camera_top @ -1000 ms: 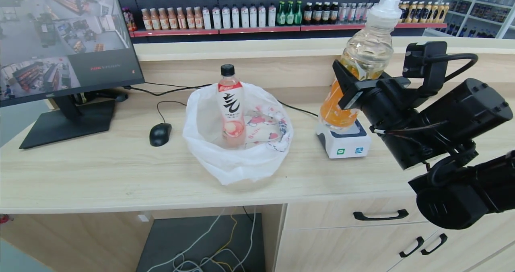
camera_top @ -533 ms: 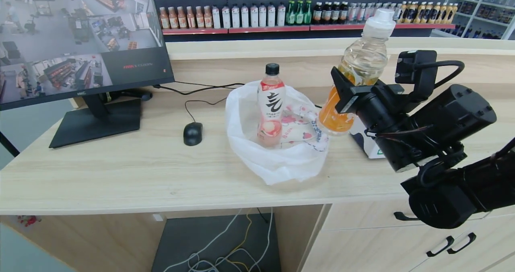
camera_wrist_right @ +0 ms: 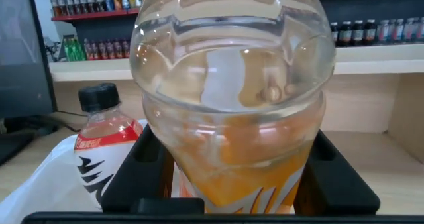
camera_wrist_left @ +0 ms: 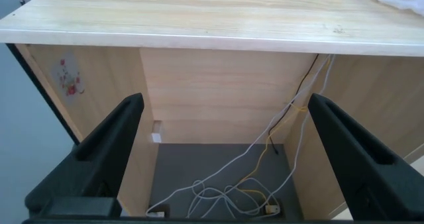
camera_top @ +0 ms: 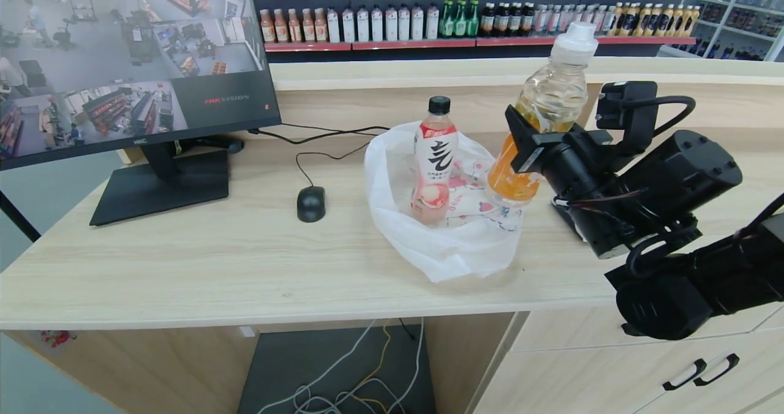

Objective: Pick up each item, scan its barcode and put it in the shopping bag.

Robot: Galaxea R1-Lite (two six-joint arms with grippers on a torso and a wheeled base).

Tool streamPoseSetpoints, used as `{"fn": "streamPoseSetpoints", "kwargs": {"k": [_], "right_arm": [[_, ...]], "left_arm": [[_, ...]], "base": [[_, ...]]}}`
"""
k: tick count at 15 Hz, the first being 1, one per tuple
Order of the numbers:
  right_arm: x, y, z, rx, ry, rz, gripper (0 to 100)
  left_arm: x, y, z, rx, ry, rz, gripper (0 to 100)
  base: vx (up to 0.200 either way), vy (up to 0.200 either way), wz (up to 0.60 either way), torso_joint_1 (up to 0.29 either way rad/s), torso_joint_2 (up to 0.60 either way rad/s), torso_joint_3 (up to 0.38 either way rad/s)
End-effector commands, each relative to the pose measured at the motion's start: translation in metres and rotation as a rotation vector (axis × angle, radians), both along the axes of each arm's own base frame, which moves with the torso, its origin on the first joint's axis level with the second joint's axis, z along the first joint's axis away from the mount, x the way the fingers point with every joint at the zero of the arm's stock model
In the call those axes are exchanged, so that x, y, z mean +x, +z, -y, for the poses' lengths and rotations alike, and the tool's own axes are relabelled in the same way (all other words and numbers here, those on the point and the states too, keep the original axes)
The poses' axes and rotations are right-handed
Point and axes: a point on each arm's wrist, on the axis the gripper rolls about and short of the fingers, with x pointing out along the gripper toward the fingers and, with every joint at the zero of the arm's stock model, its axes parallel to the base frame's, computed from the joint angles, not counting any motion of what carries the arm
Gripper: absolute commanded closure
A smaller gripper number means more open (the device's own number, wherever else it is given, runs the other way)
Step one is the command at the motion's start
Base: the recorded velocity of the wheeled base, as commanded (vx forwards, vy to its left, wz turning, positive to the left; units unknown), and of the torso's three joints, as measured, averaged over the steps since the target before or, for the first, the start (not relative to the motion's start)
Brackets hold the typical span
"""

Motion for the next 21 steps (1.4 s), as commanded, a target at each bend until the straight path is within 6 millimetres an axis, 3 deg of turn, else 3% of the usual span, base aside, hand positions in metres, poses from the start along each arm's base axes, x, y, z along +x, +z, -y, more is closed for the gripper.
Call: {"fn": "streamPoseSetpoints", "kwargs": {"k": [1, 5, 14, 21], "right_arm": [[0.006, -0.005, -0.004, -0.003, 0.003, -0.005, 100], [0.021, -0.026, -0.011, -0.065, 0.049, -0.039, 100], [0.052, -0.047, -0.027, -0.069, 0.055, -0.044, 100], [0.067, -0.076, -0.027, -0.092, 0.041, -0.106, 100]], "left_arm": [[0.0, 0.0, 0.0, 0.0, 0.001, 0.0, 0], [0.0, 0.0, 0.0, 0.0, 0.001, 0.0, 0], [0.0, 0.0, 0.0, -0.005, 0.001, 0.002, 0], [0.0, 0.0, 0.0, -0.005, 0.001, 0.0, 0]], "base": [[0.0, 0.0, 0.0, 0.0, 0.0, 0.0], [0.0, 0.0, 0.0, 0.0, 0.0, 0.0], [0.0, 0.0, 0.0, 0.0, 0.0, 0.0], [0.0, 0.0, 0.0, 0.0, 0.0, 0.0]]}}
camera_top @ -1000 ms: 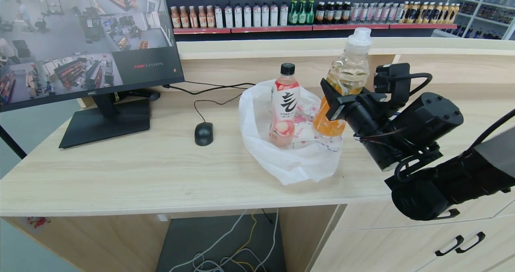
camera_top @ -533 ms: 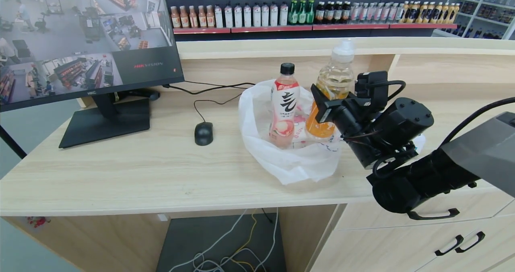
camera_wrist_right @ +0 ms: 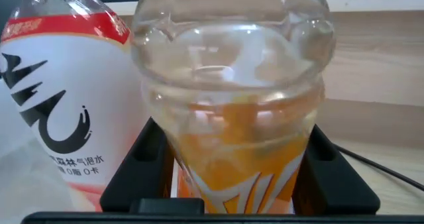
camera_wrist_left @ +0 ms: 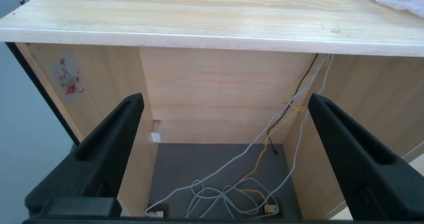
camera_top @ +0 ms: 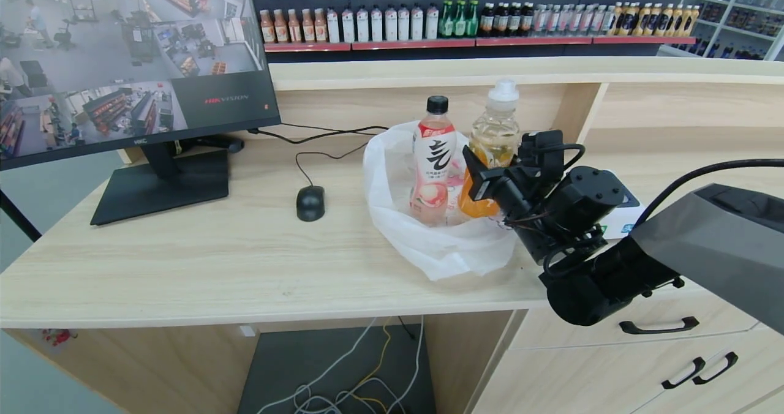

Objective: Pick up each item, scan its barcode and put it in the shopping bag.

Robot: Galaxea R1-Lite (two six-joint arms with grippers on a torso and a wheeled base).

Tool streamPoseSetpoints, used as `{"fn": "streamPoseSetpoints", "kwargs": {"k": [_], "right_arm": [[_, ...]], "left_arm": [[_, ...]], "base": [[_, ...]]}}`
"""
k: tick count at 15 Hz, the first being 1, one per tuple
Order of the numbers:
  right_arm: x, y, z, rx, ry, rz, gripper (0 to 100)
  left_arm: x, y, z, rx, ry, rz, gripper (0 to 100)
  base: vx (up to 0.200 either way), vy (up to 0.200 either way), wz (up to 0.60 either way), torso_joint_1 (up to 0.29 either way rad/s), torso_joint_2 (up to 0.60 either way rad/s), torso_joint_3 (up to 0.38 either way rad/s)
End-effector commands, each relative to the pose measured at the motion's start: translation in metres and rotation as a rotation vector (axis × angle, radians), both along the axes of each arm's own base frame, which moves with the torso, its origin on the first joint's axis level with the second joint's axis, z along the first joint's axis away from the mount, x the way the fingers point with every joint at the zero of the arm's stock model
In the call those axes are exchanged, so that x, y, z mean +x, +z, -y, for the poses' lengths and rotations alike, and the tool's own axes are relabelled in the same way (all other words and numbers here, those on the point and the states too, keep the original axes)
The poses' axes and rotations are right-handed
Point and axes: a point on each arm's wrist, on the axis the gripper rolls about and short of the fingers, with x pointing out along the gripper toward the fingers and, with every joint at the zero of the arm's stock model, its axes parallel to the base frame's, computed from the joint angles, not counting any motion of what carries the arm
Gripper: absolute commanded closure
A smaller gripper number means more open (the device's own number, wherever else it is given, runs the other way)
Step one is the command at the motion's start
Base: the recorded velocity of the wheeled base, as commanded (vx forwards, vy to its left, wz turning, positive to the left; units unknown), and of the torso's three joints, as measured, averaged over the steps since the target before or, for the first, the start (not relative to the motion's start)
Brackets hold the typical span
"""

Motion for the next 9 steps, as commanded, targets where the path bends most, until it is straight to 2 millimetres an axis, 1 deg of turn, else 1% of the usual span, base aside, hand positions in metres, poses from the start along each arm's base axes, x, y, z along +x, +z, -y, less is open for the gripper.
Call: {"fn": "streamPoseSetpoints", "kwargs": {"k": [1, 9], "right_arm": [[0.0042, -0.0125, -0.0005, -0.015, -0.005, -0.032, 100], [0.0053, -0.0172, -0.0024, -0.018, -0.003, -0.04, 100]], "left_arm": [[0.0, -0.0001, 0.0, 0.0, 0.0, -0.001, 0], [0.0, -0.0001, 0.0, 0.0, 0.0, -0.001, 0]], "base": [[0.0, 0.0, 0.0, 0.0, 0.0, 0.0], [0.0, 0.0, 0.0, 0.0, 0.0, 0.0]]}}
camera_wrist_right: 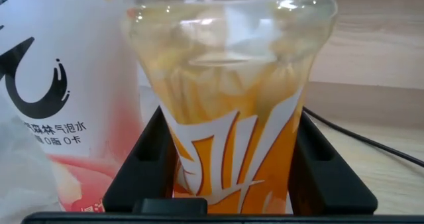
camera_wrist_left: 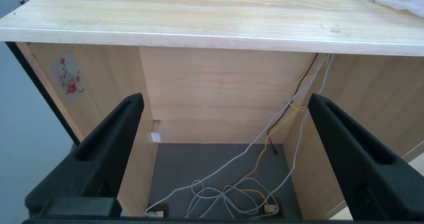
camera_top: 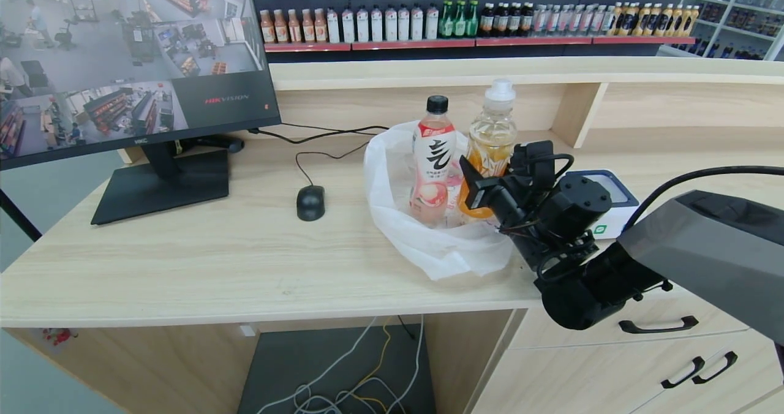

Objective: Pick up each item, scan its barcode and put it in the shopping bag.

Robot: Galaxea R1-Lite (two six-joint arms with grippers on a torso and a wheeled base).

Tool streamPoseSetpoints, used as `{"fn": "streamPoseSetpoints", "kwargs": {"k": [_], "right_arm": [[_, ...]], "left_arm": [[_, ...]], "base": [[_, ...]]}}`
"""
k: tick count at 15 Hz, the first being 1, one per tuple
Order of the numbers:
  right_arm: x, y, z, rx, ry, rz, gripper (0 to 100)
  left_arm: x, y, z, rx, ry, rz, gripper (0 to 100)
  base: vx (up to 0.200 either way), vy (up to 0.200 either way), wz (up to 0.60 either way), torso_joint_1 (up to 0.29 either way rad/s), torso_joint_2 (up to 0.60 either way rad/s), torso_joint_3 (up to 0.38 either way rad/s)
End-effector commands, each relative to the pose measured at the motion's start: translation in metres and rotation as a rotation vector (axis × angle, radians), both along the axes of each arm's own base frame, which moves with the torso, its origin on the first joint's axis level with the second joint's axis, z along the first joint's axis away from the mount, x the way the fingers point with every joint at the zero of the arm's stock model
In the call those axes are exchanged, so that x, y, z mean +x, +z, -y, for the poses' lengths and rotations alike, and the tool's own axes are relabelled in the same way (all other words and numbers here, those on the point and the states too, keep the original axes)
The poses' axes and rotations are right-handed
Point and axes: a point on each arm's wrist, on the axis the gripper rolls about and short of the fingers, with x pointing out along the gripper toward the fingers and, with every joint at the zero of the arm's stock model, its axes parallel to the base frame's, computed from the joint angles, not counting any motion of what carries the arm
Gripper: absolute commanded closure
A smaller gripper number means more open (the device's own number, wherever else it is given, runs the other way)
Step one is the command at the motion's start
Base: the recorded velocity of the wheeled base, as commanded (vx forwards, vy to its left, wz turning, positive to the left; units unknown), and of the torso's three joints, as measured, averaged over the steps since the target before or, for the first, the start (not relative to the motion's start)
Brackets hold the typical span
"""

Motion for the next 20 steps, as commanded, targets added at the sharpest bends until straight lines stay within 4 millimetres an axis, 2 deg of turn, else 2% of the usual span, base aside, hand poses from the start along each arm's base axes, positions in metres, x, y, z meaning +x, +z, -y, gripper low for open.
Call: {"fn": "streamPoseSetpoints", "kwargs": {"k": [1, 10, 11, 20], "right_arm": [[0.0006, -0.0024, -0.0002, -0.003, -0.002, -0.007, 100], [-0.0009, -0.0065, 0.0005, 0.005, 0.002, -0.024, 100], [-0.0009, -0.0064, 0.0005, 0.007, 0.002, -0.023, 0], [-0.0076, -0.002, 0.005, 0.022, 0.003, -0.023, 0]], "left_arm": [[0.0, -0.0001, 0.0, 0.0, 0.0, -0.001, 0], [0.0, -0.0001, 0.0, 0.0, 0.0, -0.001, 0], [0.0, -0.0001, 0.0, 0.0, 0.0, -0.001, 0], [0.0, -0.0001, 0.0, 0.0, 0.0, -0.001, 0]], "base": [[0.0, 0.0, 0.0, 0.0, 0.0, 0.0], [0.0, 0.0, 0.0, 0.0, 0.0, 0.0], [0.0, 0.0, 0.0, 0.0, 0.0, 0.0], [0.0, 0.0, 0.0, 0.0, 0.0, 0.0]]}}
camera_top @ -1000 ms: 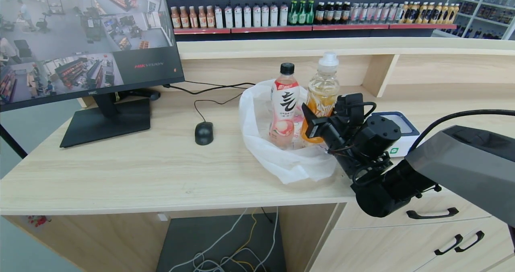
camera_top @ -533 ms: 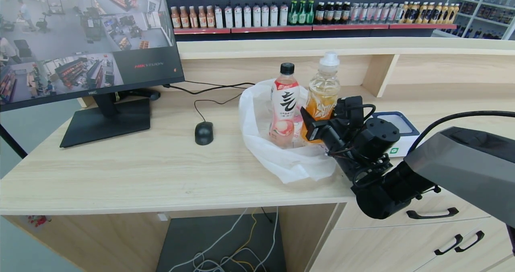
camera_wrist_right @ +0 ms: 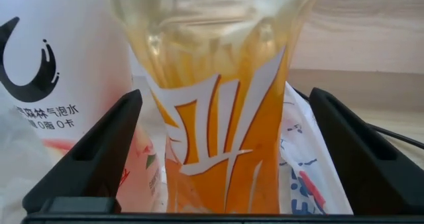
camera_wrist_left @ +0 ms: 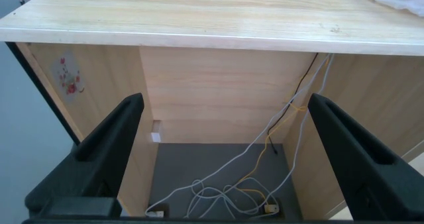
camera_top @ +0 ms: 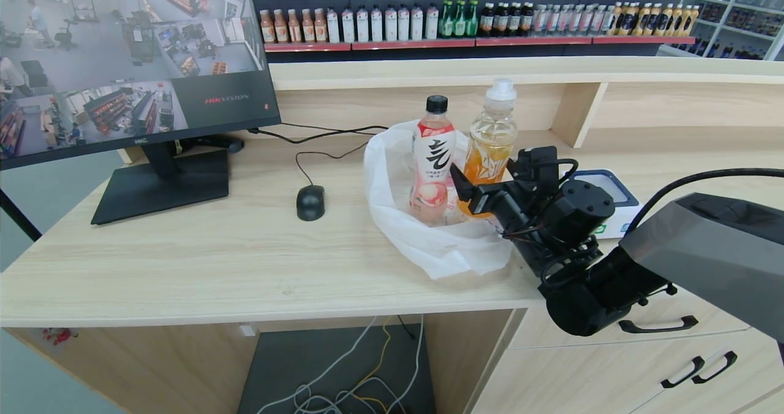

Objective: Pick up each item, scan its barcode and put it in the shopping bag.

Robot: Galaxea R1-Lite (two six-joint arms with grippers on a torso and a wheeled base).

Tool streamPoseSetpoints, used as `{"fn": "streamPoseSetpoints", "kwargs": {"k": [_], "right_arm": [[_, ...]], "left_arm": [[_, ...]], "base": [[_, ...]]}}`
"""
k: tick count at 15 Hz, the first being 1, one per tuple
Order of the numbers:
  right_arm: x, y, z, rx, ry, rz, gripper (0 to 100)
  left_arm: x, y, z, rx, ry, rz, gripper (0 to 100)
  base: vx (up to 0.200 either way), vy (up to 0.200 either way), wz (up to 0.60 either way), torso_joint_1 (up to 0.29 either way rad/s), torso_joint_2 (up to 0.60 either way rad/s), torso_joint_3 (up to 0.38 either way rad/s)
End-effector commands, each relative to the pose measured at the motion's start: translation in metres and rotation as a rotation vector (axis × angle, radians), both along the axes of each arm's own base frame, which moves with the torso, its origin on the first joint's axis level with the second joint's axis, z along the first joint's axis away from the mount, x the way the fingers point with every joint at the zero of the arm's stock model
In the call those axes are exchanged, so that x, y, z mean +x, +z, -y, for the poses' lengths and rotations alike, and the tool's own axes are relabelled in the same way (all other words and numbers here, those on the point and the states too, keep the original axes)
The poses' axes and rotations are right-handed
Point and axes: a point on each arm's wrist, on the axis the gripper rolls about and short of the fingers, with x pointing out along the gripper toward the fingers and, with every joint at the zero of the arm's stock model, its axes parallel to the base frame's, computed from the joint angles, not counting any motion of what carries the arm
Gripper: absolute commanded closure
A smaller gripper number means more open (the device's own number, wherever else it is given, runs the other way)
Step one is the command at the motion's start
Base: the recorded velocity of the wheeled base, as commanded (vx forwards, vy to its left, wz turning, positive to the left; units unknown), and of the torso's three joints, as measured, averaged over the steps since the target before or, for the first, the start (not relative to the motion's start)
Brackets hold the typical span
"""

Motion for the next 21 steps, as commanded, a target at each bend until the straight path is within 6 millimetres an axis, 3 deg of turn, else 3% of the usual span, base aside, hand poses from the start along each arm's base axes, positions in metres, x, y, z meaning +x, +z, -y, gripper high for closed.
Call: {"fn": "streamPoseSetpoints", "kwargs": {"k": [1, 5, 10, 11, 12, 15, 17, 21], "right_arm": [[-0.003, 0.004, 0.002, 0.002, -0.002, 0.007, 0], [-0.012, 0.015, 0.006, 0.008, -0.001, 0.016, 0], [-0.065, 0.026, 0.019, -0.016, 0.034, -0.045, 0], [-0.065, 0.026, 0.019, -0.016, 0.034, -0.045, 0], [-0.085, 0.042, 0.028, -0.005, 0.039, -0.019, 0], [-0.131, 0.064, 0.048, 0.009, 0.049, 0.015, 0], [-0.162, 0.064, 0.059, 0.0, 0.076, 0.005, 0], [-0.266, 0.045, 0.112, -0.015, 0.084, 0.001, 0]], "left_arm": [[0.0, 0.0, 0.0, -0.001, 0.0, 0.0, 0], [0.0, 0.0, 0.0, 0.001, 0.0, 0.0, 0], [0.0, 0.0, 0.0, -0.03, 0.002, 0.003, 0], [0.0, 0.0, 0.0, -0.03, 0.002, 0.003, 0], [0.0, 0.0, 0.0, -0.022, 0.0, 0.003, 0], [0.0, 0.0, 0.0, -0.024, 0.002, 0.003, 0], [0.0, 0.0, 0.0, -0.024, 0.0, 0.003, 0], [0.0, 0.0, 0.0, -0.024, 0.002, 0.003, 0]], "base": [[0.0, 0.0, 0.0, 0.0, 0.0, 0.0], [0.0, 0.0, 0.0, 0.0, 0.0, 0.0], [0.0, 0.0, 0.0, 0.0, 0.0, 0.0], [0.0, 0.0, 0.0, 0.0, 0.0, 0.0], [0.0, 0.0, 0.0, 0.0, 0.0, 0.0], [0.0, 0.0, 0.0, 0.0, 0.0, 0.0], [0.0, 0.0, 0.0, 0.0, 0.0, 0.0], [0.0, 0.0, 0.0, 0.0, 0.0, 0.0]]}}
